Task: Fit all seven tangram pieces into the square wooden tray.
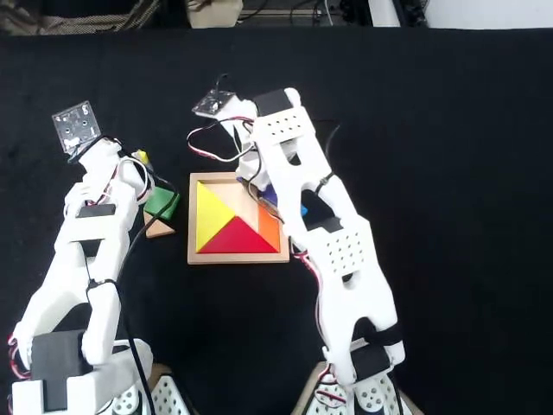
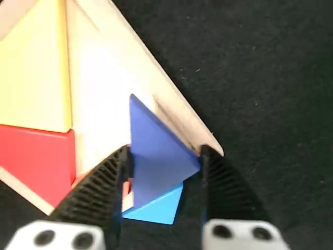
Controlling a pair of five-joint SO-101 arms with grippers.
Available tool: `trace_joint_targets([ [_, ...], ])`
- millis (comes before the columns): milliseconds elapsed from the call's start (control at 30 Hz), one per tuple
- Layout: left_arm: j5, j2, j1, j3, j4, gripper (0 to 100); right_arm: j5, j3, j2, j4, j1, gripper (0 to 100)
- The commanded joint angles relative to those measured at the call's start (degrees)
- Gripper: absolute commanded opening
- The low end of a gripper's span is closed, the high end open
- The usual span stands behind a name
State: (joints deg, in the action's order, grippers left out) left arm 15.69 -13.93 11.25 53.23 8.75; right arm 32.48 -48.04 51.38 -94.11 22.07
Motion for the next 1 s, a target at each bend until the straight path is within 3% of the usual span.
trace_joint_targets([
  [0,-0.2,-0.4,-0.6,-3.3,-1.2,12,-0.7,-0.7,-0.7,-0.2,1.0,19.4],
  [800,-0.2,-0.4,-0.3,-3.4,-1.1,12,-1.0,0.0,-0.6,-0.8,4.0,19.3],
  [967,-0.3,-0.4,-0.4,-3.5,-1.1,12,-0.6,2.2,-0.6,-1.4,4.2,28.9],
])
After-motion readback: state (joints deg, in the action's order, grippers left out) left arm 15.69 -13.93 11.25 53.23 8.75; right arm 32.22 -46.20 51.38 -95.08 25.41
